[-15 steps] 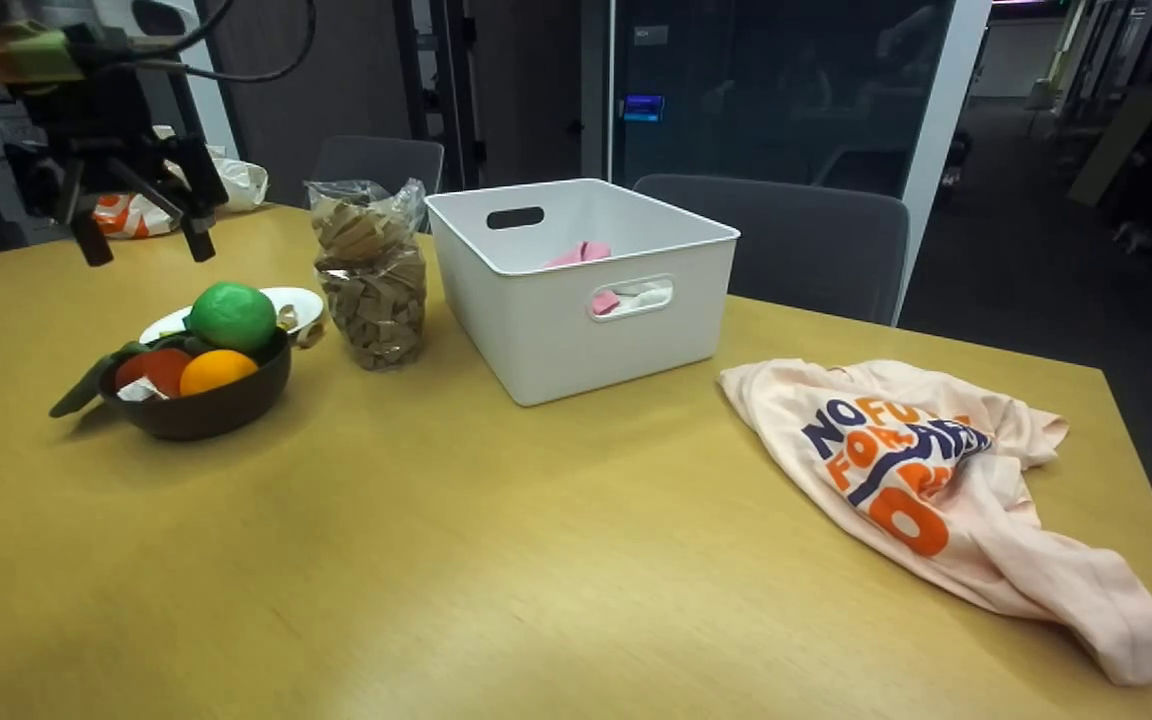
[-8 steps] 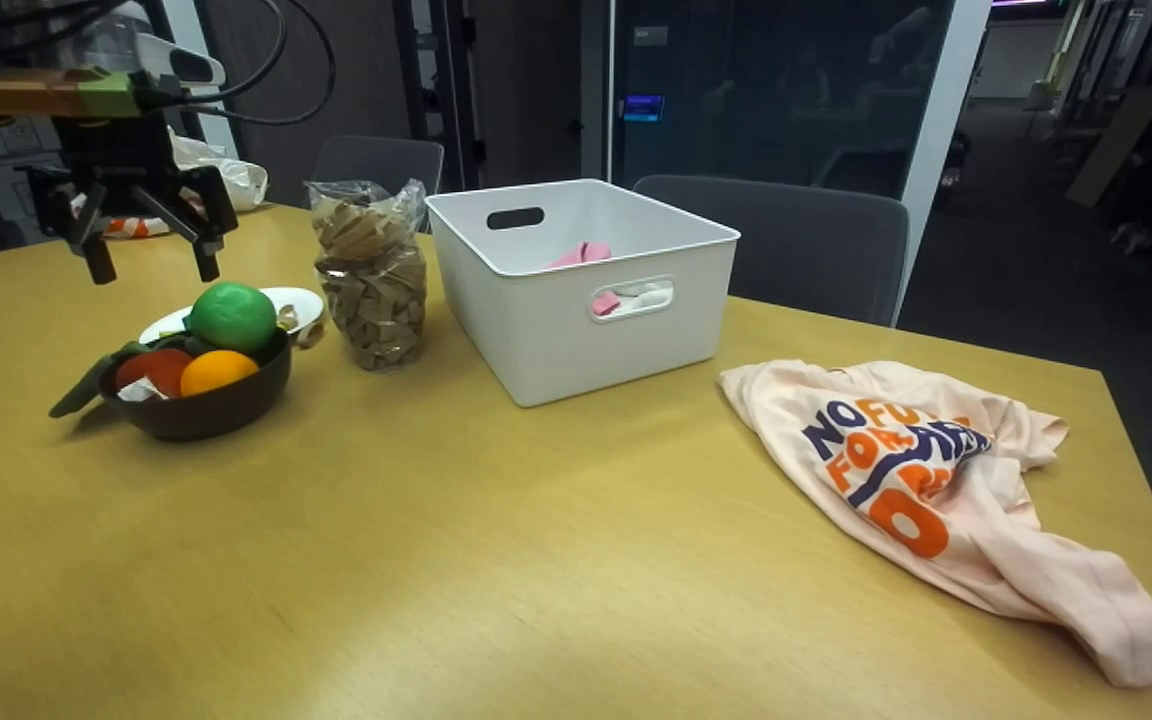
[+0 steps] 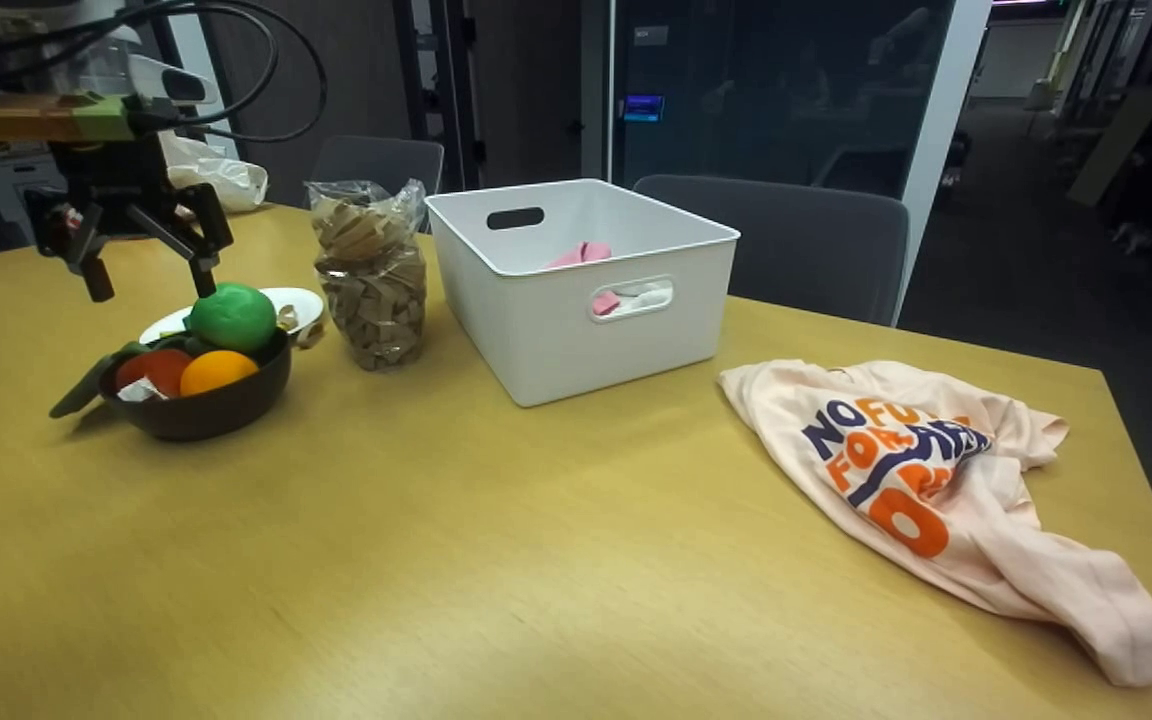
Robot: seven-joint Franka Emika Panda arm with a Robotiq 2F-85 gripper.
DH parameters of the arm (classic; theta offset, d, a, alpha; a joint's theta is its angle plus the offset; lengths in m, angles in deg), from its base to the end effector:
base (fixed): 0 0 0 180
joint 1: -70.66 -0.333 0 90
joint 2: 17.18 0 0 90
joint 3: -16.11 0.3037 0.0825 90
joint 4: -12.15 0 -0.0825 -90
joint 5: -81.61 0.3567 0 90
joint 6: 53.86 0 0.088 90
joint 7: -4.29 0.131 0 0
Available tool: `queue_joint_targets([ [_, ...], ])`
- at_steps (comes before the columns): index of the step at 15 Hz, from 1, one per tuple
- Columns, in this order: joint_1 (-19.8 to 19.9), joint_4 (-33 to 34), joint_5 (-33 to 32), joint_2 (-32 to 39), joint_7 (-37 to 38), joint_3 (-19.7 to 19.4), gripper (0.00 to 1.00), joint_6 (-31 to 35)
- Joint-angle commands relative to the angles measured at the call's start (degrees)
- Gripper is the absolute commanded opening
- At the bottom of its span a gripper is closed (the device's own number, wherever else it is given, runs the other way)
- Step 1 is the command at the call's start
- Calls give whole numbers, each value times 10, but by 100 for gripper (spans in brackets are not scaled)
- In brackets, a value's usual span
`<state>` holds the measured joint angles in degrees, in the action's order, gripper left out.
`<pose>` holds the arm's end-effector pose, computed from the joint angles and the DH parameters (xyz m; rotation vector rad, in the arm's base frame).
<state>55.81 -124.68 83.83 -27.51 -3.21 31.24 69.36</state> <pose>0.3828 0.2231 0.3621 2.9619 0.9591 -0.0915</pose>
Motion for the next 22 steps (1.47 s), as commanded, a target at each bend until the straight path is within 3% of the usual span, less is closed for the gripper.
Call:
queue_joint_targets([
  [1,1,-7,-33,16,20,1,100,45],
  [13,10,4,-120,90,75,-6,100,172],
  [14,10,3,-126,91,78,-7,75,177],
  [15,10,2,-131,91,82,-8,75,179],
  [17,10,2,-133,89,84,-9,62,177],
  [22,12,3,-70,58,53,-14,62,141],
])
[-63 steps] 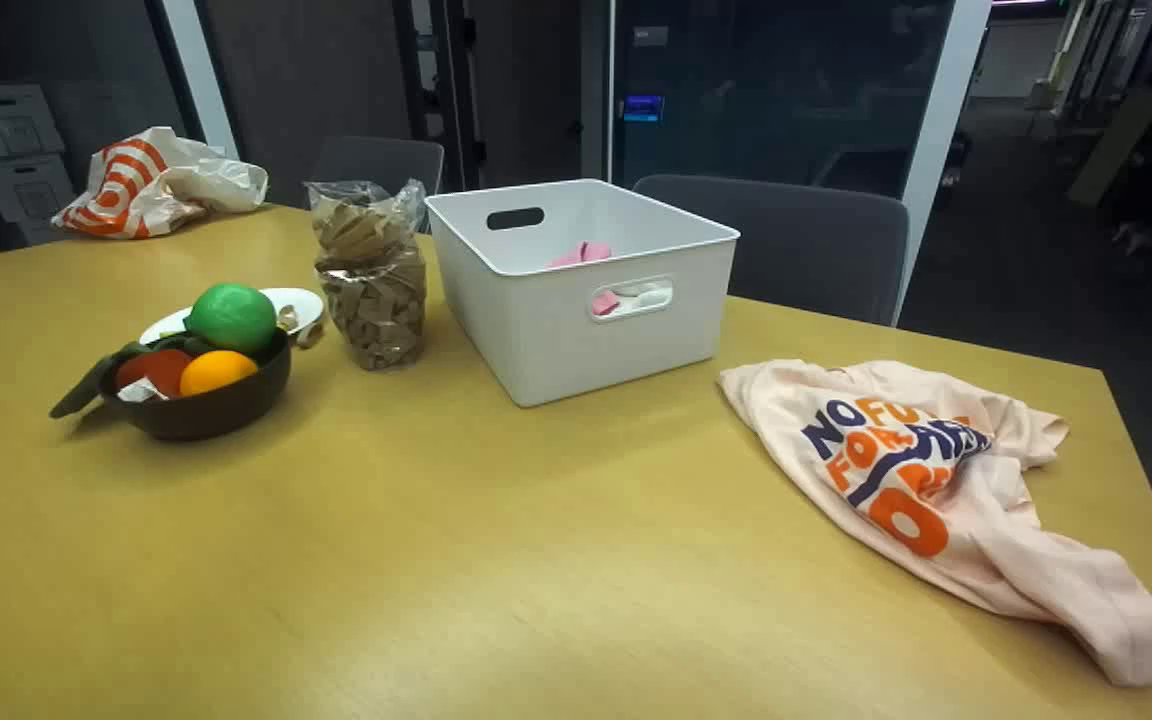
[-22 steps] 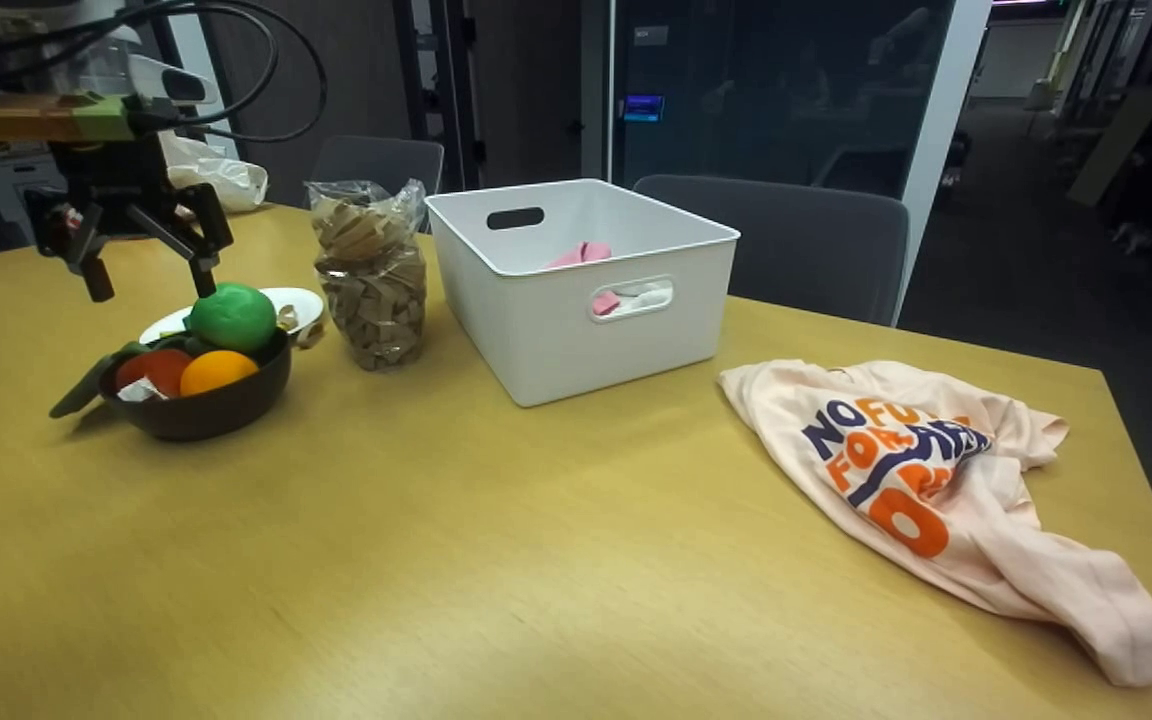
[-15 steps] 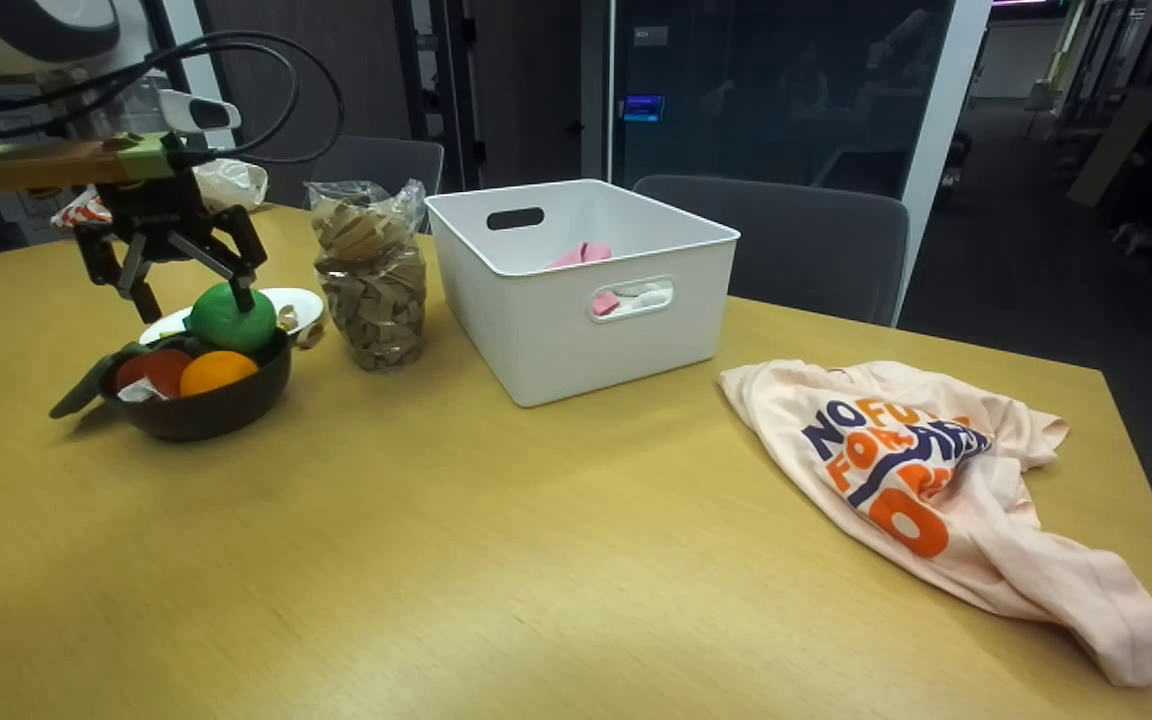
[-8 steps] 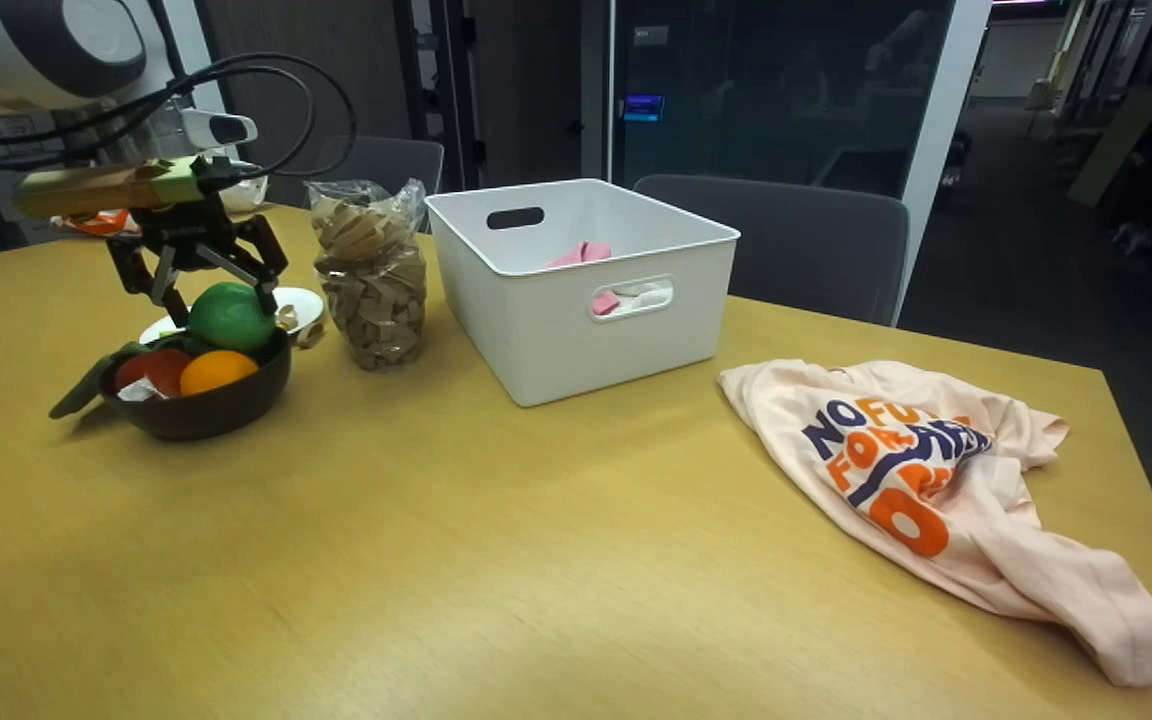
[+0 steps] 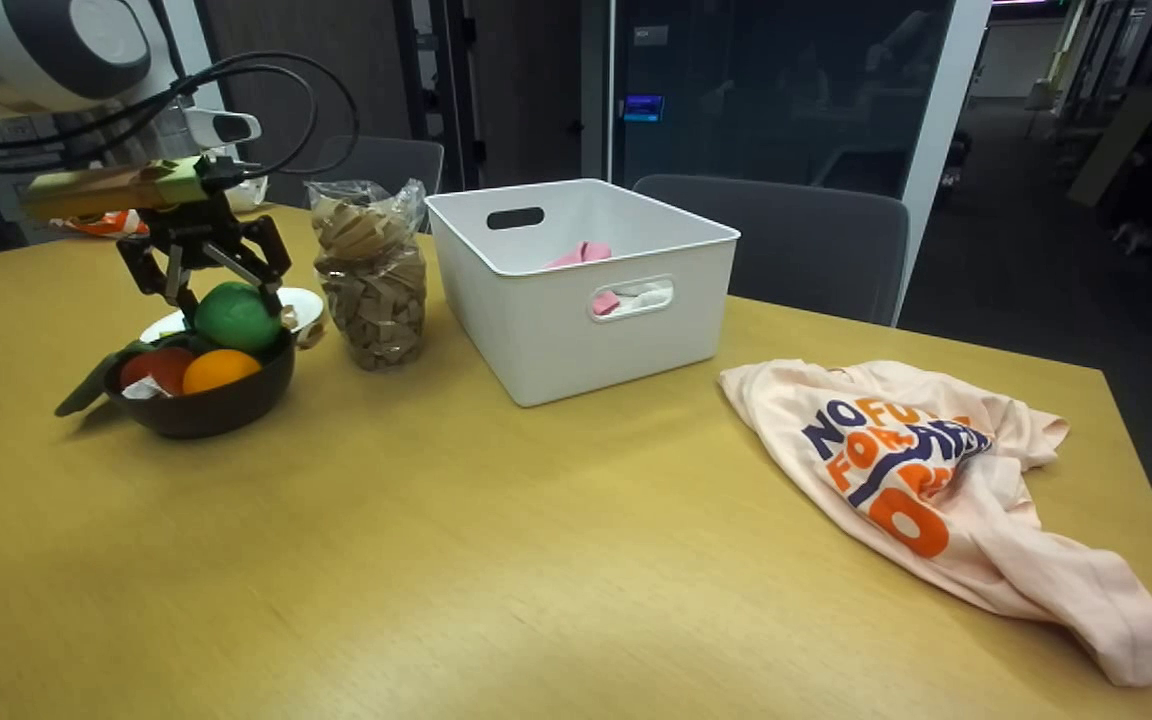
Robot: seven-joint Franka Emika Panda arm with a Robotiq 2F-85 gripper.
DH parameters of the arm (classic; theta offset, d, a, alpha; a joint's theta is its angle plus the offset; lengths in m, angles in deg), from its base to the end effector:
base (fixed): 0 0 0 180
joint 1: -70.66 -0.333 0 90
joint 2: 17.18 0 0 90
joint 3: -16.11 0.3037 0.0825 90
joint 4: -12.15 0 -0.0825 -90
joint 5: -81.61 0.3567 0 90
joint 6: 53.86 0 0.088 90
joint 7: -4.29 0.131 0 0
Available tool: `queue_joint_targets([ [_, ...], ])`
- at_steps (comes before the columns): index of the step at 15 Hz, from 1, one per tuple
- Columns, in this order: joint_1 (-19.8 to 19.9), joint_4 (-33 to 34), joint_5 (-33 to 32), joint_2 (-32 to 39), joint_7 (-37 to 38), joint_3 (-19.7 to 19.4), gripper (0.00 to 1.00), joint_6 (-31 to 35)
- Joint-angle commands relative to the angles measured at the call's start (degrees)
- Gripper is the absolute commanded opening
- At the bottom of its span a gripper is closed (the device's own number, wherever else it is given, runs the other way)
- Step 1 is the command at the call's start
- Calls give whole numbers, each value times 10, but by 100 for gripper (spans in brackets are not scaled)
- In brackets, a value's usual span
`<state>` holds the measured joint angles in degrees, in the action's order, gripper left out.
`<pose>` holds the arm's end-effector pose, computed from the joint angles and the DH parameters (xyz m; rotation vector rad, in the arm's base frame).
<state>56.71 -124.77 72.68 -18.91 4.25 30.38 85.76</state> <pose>0.4254 0.2250 0.3200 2.9069 0.9126 0.1540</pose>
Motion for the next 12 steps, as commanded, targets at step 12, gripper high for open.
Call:
queue_joint_targets([
  [12,116,-15,26,-66,90,-97,62,-87],
])
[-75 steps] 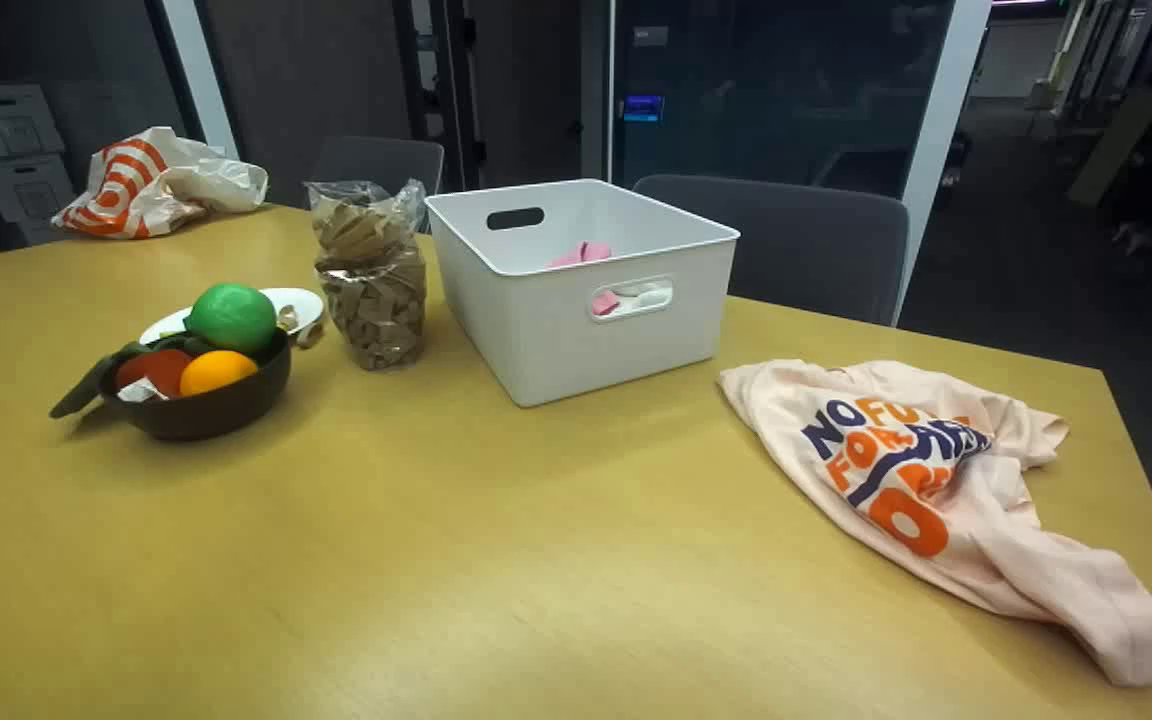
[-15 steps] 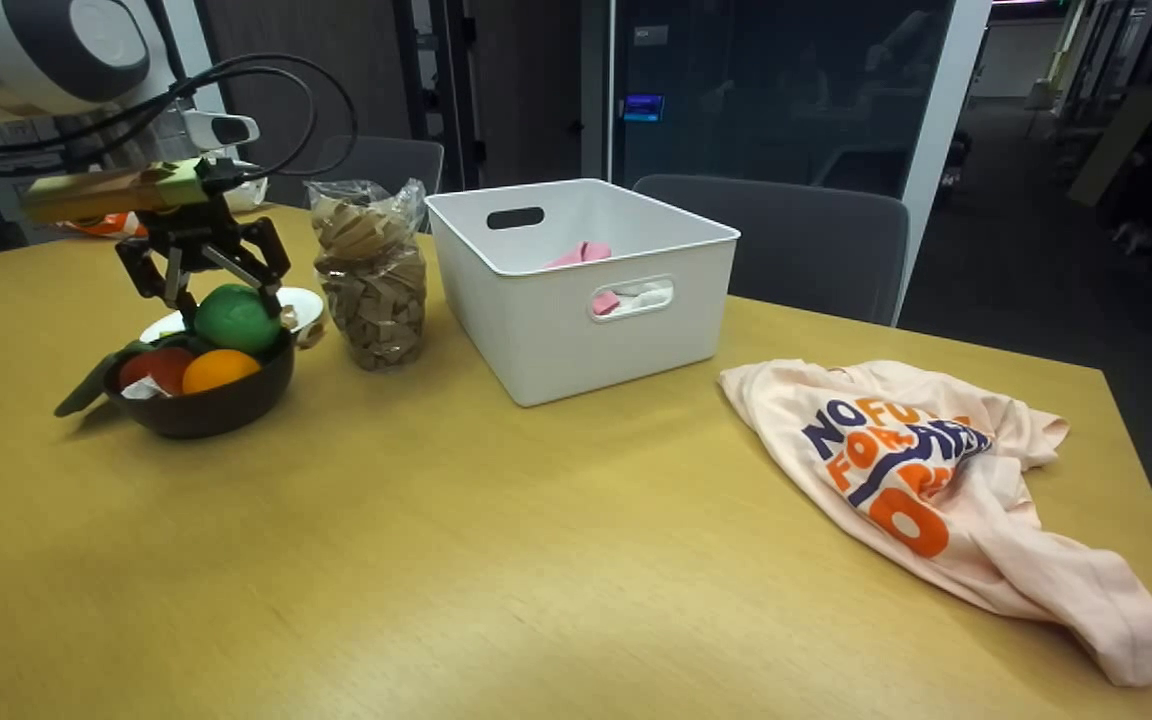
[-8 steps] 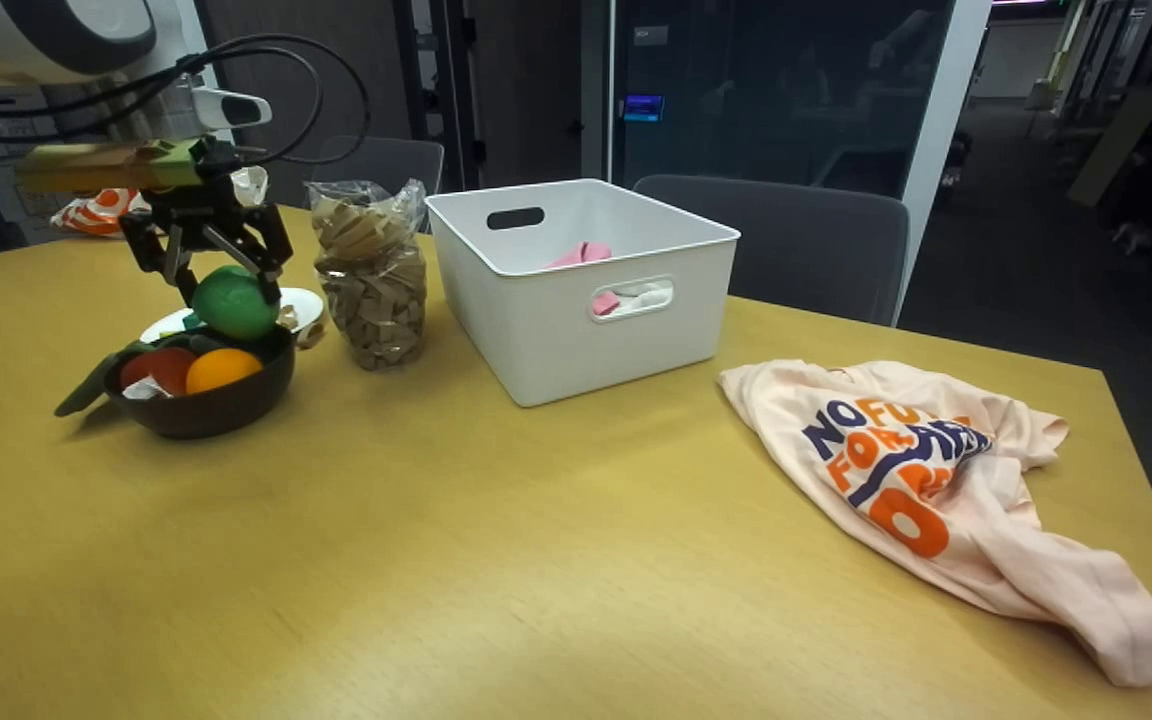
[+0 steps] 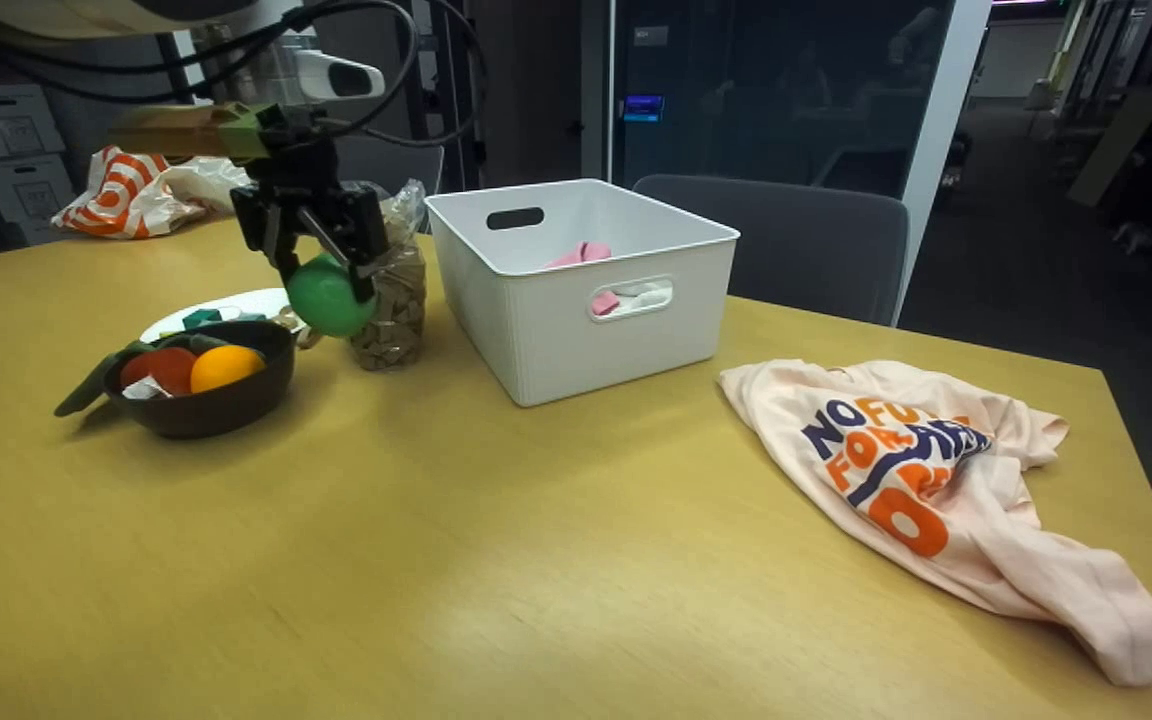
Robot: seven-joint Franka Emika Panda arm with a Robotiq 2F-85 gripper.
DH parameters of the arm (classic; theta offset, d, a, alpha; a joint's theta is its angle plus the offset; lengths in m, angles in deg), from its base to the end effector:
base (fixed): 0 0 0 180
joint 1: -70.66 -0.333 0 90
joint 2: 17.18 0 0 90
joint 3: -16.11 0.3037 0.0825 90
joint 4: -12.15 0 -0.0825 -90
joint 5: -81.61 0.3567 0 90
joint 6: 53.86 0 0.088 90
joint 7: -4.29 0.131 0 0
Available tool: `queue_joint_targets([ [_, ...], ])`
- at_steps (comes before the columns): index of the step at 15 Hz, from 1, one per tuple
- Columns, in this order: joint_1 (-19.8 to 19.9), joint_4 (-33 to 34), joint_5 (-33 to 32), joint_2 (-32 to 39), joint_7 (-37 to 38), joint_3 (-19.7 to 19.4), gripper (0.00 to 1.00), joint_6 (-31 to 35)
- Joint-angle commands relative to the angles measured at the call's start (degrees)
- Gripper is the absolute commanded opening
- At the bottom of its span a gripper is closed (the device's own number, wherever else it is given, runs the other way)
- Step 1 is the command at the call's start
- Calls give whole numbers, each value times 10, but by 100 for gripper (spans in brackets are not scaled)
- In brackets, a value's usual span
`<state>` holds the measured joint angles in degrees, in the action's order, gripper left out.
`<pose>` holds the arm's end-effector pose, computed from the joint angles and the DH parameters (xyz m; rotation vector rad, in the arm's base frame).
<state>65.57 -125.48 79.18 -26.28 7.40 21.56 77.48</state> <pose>0.4508 0.0820 0.3615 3.0896 0.2416 0.0828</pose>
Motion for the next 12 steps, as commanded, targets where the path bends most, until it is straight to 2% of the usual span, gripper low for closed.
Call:
queue_joint_targets([
  [1,37,-11,-52,18,74,-13,62,-3],
  [6,55,-12,-72,54,123,-27,62,-6],
  [7,55,-11,-70,55,128,-29,97,-7],
  [12,51,-9,-59,21,143,-28,100,-15],
])
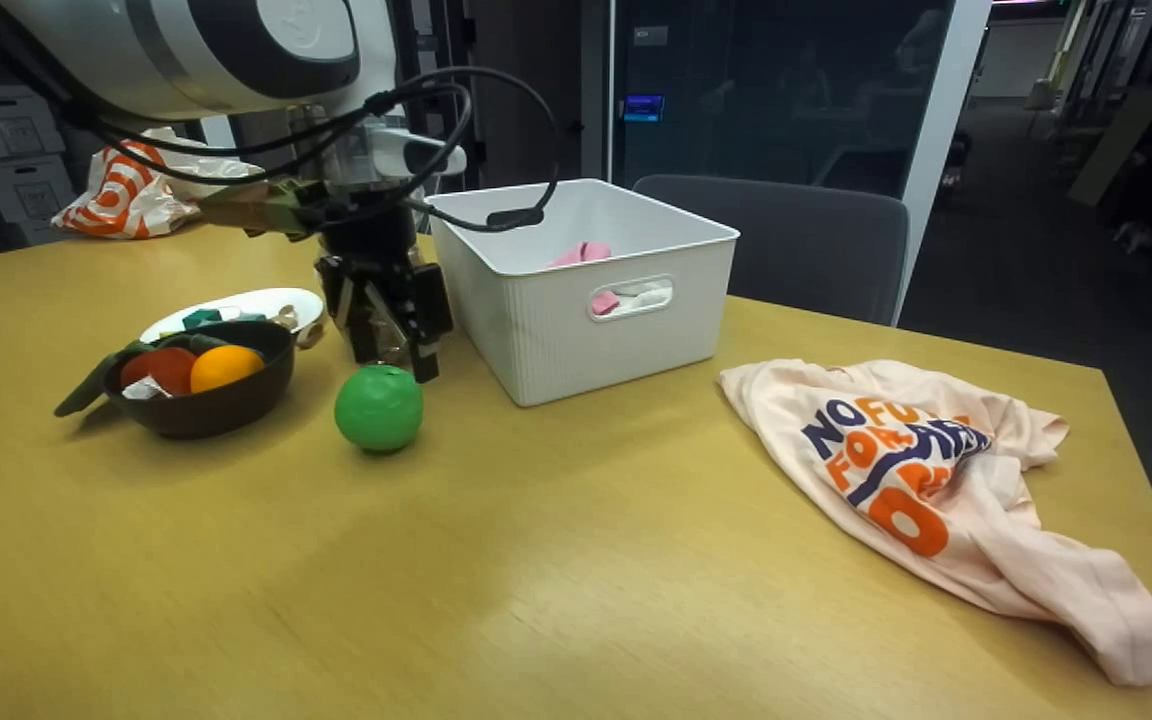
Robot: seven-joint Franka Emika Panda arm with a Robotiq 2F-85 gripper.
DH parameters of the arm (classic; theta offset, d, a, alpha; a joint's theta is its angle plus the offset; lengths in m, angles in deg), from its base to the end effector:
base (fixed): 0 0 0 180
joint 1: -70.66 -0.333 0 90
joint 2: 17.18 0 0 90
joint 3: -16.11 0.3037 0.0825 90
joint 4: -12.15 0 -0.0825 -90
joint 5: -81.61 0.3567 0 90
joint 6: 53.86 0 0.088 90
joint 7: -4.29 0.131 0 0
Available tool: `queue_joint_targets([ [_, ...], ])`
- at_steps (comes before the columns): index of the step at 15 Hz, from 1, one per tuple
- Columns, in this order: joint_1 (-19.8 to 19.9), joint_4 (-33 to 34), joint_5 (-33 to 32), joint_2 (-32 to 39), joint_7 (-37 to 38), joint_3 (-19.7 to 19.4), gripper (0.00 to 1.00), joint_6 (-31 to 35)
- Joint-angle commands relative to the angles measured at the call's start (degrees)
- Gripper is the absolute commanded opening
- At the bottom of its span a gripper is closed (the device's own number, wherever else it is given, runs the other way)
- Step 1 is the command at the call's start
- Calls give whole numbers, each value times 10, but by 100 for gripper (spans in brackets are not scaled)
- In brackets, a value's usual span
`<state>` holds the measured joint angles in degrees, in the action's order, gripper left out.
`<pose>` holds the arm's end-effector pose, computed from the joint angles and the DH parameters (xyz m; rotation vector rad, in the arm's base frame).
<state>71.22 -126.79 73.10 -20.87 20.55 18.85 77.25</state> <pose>0.4510 0.0110 0.3094 3.0112 -0.2174 -0.0810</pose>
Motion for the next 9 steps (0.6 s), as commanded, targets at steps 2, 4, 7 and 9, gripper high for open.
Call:
queue_joint_targets([
  [2,-20,1,38,-61,-30,7,100,-23],
  [4,-39,0,78,-79,-64,16,100,-41],
  [7,-75,-8,131,-109,-112,35,100,-68],
  [9,-101,-19,145,-120,-140,53,100,-66],
])
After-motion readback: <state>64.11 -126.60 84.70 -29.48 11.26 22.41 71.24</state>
